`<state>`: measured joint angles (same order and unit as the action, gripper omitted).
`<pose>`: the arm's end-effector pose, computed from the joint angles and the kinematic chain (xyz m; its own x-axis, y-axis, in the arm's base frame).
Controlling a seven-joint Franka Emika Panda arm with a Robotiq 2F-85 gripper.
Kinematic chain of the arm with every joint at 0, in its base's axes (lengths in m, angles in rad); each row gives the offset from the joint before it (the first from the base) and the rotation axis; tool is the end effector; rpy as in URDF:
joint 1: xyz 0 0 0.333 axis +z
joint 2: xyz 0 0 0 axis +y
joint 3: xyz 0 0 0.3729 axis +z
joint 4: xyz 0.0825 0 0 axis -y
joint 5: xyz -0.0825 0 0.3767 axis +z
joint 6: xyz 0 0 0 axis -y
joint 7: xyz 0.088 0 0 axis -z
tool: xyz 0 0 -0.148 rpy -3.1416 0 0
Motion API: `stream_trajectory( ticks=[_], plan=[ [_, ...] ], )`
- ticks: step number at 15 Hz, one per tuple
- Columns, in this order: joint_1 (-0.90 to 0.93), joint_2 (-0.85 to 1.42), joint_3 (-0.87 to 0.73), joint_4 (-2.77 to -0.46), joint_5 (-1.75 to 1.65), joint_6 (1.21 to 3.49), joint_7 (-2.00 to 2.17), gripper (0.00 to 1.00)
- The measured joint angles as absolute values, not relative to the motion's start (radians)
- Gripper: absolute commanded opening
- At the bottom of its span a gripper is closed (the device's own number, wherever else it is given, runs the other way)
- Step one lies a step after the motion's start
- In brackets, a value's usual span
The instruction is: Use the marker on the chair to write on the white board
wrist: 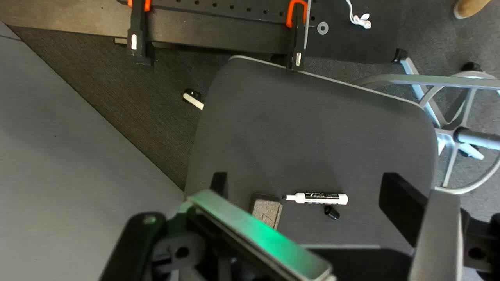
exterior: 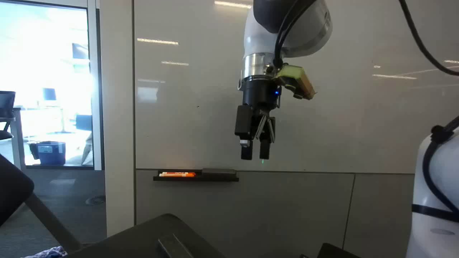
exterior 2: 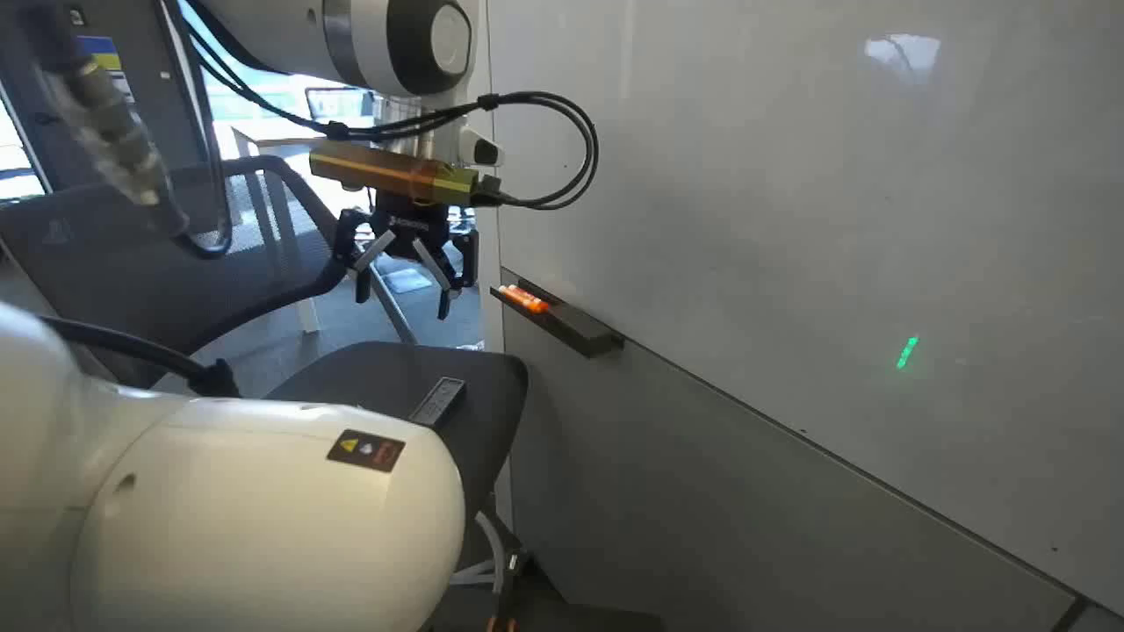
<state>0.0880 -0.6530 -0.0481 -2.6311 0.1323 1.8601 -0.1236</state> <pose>0.2870 0.0263 0.4497 0.9853 0.1371 -0.1022 0.1193 -0.9793 -0.1638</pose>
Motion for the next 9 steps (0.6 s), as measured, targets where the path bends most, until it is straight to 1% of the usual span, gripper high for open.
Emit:
stream_trajectory(
  ticks=[9],
  plan=[
    [0.088,-0.655,-0.048,-2.625,0.132,1.861,-0.124,1.00]
  ],
)
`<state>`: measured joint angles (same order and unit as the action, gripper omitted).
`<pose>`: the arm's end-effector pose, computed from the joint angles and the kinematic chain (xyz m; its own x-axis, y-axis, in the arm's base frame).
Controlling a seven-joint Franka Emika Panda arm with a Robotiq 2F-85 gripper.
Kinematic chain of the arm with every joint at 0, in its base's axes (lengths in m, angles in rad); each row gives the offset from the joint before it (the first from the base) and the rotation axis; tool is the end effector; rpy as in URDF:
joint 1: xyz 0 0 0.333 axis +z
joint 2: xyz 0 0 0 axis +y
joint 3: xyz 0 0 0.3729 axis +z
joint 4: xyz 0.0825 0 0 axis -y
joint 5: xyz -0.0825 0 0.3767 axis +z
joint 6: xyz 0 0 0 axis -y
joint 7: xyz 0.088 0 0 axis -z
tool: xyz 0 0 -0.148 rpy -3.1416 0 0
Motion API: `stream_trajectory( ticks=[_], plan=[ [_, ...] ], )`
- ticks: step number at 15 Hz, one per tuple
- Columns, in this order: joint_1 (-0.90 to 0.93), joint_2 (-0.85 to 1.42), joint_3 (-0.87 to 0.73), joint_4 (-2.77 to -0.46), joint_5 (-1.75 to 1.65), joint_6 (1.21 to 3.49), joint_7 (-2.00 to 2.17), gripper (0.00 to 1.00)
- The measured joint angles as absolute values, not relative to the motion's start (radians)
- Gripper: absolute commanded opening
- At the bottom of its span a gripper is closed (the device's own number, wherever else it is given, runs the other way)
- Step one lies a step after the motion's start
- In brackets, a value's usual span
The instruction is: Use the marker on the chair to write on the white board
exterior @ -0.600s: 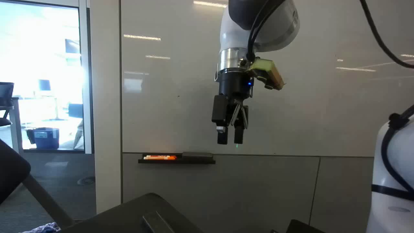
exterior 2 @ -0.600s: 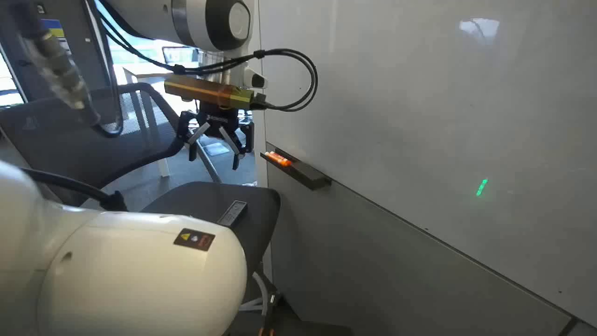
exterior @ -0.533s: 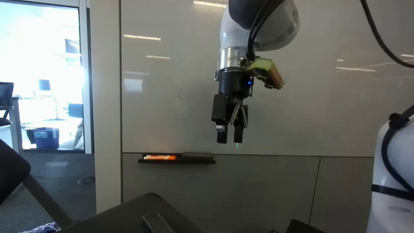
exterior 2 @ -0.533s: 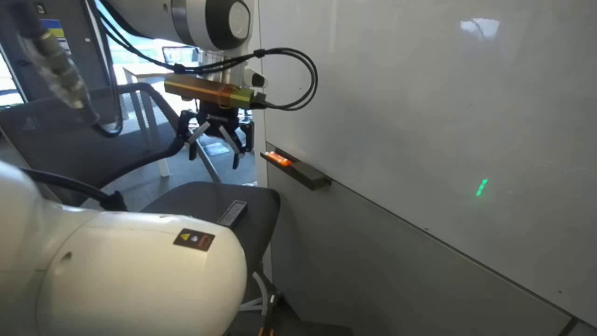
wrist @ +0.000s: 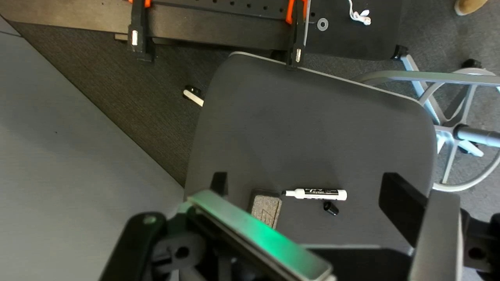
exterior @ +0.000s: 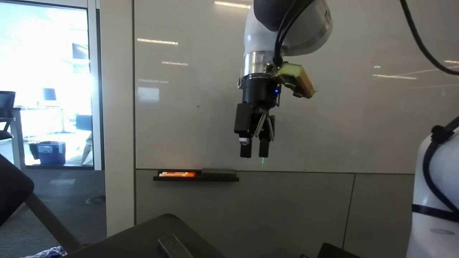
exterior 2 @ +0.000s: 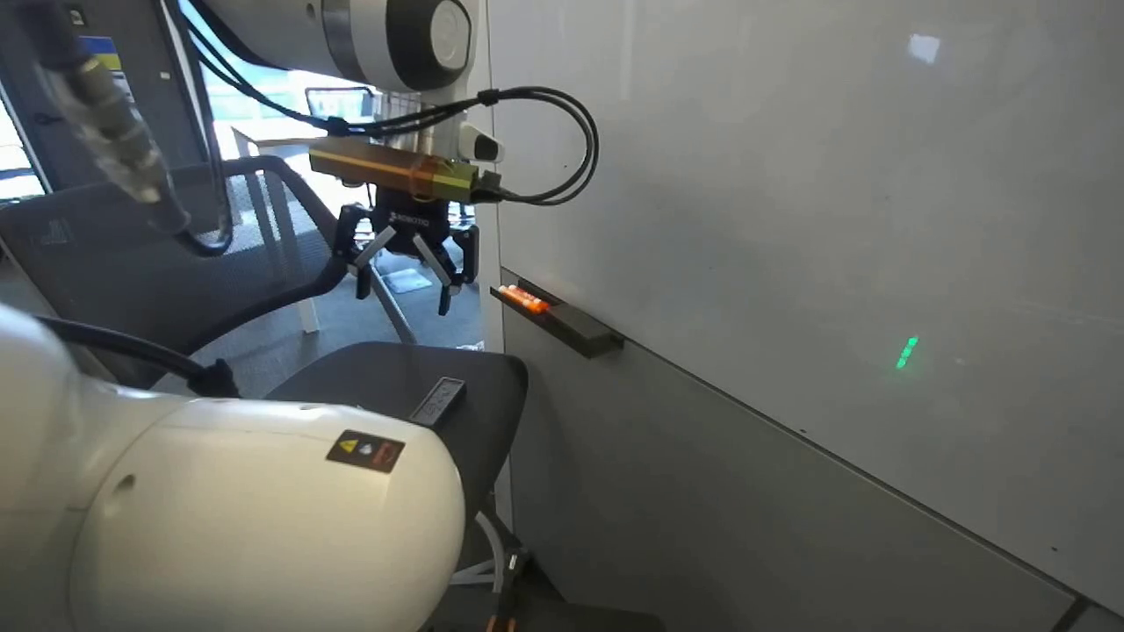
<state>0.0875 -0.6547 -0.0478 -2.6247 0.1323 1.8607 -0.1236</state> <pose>0.2884 0.0262 0.4531 0.9862 0.1366 -0.0936 0.1201 -0.9793 -0.1631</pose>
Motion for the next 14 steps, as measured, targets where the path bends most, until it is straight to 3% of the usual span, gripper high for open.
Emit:
stream_trajectory(
  ticks=[7,14],
  plan=[
    [0.117,-0.604,-0.001,-2.692,0.300,2.046,-0.081,1.00],
    [0.148,-0.359,0.139,-2.704,0.461,2.409,0.218,1.00]
  ],
)
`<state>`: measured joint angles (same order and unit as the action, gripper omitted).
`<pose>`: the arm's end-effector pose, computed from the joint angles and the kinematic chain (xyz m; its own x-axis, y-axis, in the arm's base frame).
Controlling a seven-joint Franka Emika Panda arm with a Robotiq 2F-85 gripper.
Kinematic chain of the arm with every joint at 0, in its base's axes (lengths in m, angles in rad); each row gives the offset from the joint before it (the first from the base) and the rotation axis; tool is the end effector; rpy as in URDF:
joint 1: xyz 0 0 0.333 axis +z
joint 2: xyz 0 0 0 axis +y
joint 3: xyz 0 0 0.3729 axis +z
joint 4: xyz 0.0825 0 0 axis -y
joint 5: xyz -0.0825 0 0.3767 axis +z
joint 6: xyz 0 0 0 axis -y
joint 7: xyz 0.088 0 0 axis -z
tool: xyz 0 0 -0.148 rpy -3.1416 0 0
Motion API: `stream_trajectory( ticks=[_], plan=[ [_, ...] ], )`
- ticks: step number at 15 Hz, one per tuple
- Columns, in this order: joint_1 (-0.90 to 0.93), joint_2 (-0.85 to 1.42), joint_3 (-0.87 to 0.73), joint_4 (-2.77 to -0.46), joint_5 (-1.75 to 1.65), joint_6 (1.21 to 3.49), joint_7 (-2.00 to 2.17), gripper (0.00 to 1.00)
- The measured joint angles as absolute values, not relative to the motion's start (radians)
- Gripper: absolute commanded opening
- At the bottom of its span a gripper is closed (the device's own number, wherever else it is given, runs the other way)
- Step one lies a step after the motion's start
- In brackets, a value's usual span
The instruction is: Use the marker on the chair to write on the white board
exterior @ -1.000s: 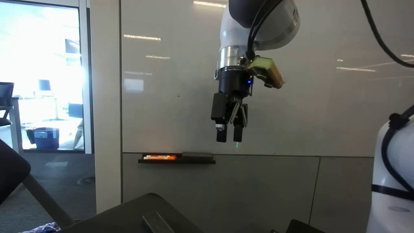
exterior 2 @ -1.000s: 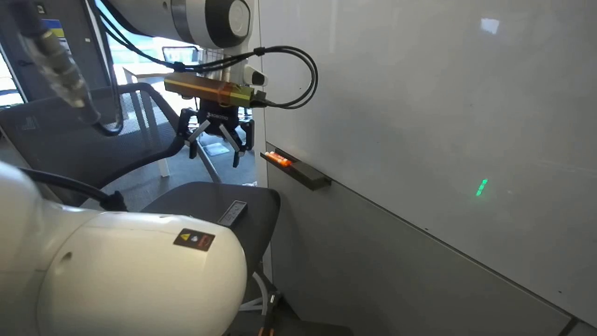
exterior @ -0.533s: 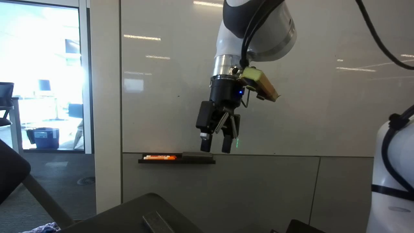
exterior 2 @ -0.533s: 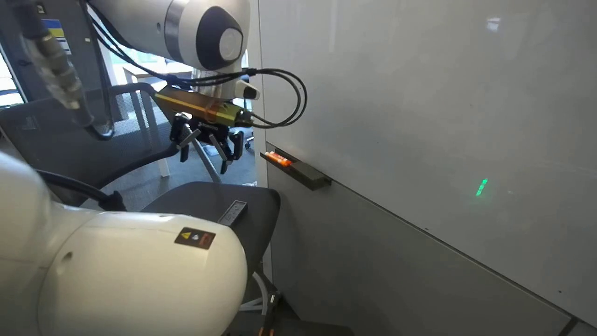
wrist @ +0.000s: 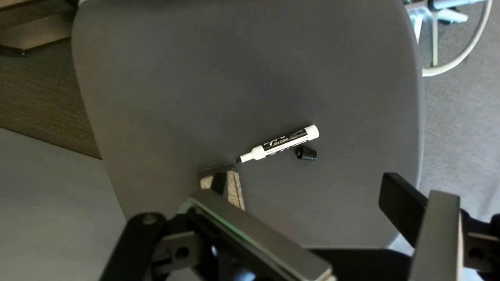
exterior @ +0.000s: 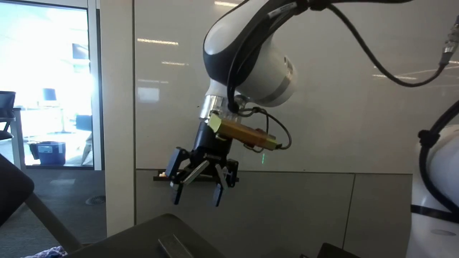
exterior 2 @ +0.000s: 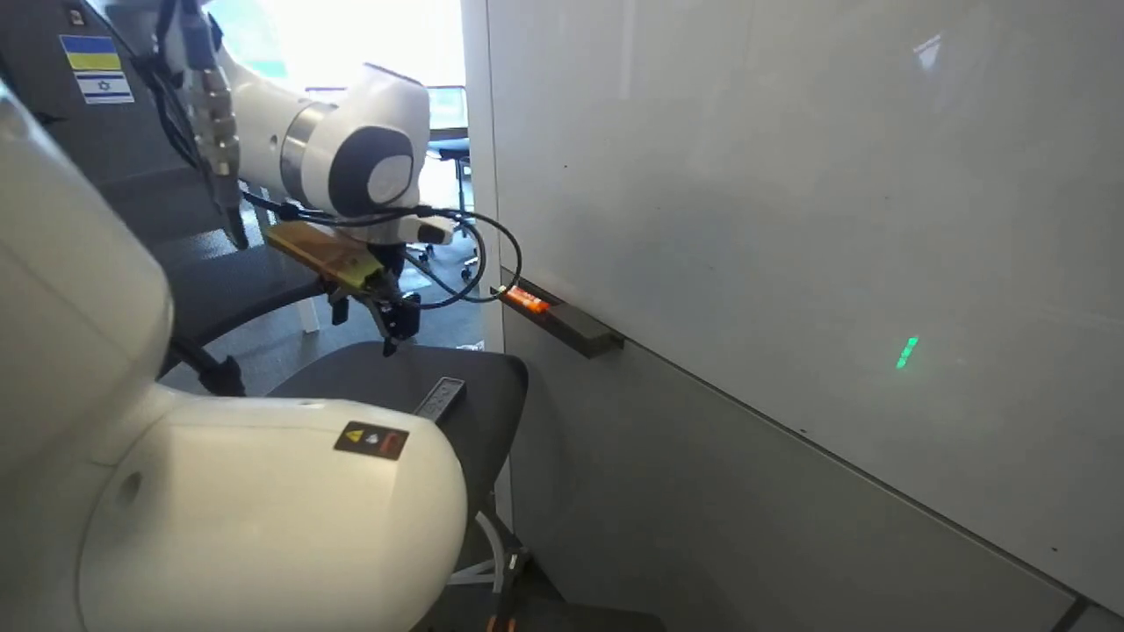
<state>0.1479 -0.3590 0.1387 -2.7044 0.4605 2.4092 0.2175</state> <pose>0.3541 0.1181 0.3651 0.9637 -0.2642 -0.0379 -0.2644 -0.9256 -0.2709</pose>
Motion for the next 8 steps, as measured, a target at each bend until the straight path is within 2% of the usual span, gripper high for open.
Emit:
stream_trajectory(
  ticks=[8],
  plan=[
    [0.210,-0.040,0.250,-2.591,0.535,2.632,0.586,1.00]
  ],
)
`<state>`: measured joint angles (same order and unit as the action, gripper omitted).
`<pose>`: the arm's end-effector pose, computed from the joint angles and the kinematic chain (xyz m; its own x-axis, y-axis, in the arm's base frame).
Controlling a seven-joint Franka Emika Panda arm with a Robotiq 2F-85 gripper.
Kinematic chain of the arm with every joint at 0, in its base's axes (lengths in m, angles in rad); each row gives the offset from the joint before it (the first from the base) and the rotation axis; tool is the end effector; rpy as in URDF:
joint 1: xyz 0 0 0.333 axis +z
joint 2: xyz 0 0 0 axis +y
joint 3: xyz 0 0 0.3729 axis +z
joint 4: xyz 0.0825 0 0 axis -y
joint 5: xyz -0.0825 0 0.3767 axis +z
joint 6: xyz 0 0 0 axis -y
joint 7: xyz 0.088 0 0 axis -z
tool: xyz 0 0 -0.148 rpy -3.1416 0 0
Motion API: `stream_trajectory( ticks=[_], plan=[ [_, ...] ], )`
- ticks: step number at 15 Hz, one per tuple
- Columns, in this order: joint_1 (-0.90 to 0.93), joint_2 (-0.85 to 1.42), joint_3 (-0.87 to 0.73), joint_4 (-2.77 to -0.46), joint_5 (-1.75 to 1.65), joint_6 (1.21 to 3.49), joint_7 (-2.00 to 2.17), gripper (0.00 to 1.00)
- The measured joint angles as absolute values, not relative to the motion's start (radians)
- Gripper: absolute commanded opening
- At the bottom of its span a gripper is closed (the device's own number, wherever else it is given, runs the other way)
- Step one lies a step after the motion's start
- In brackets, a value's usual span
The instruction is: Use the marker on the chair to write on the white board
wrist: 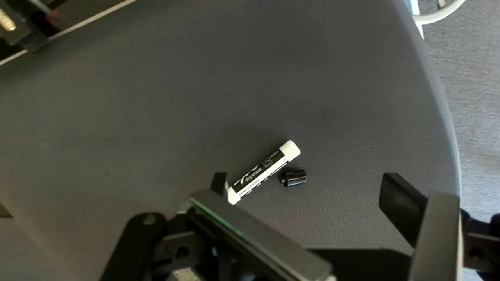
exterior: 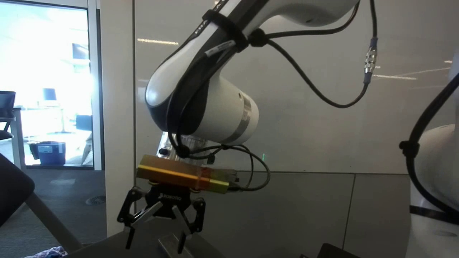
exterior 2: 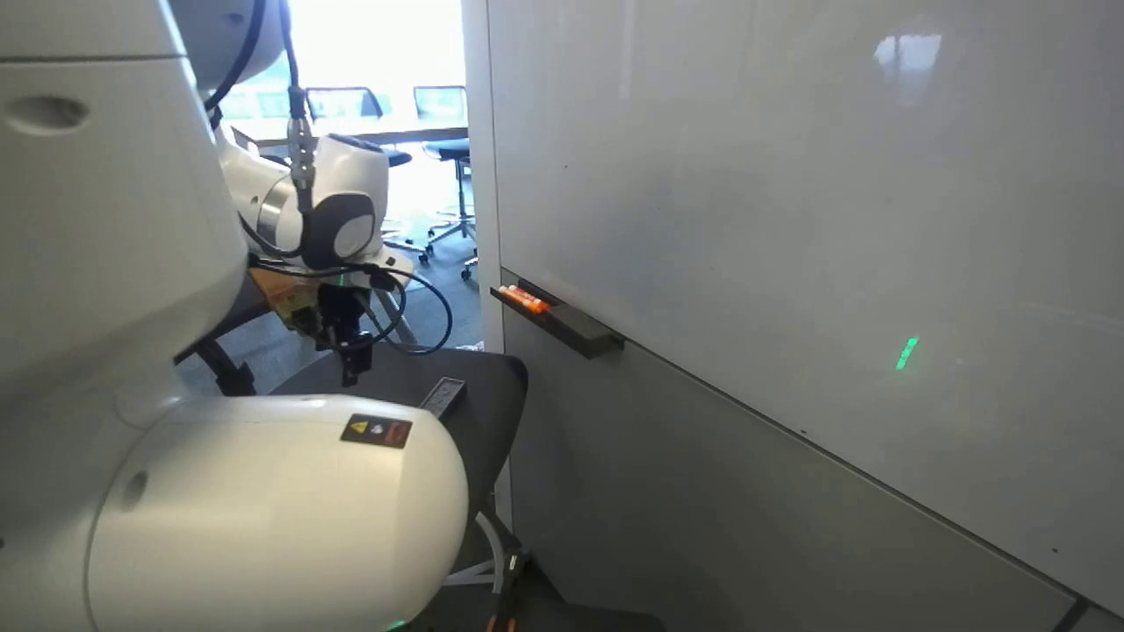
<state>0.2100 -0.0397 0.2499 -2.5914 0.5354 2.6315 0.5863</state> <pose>0.3997 0.1949 0.3003 0.8343 -0.5333 -0.1395 -0.5511 -0.8000 -0.2372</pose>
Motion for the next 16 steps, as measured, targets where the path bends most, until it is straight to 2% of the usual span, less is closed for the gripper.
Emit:
stream_trajectory(
  ticks=[10,16],
  plan=[
    [0.226,0.220,0.264,-2.523,0.839,2.871,0.694,1.00],
    [0.229,0.301,0.348,-2.493,1.044,3.016,0.657,1.00]
  ],
)
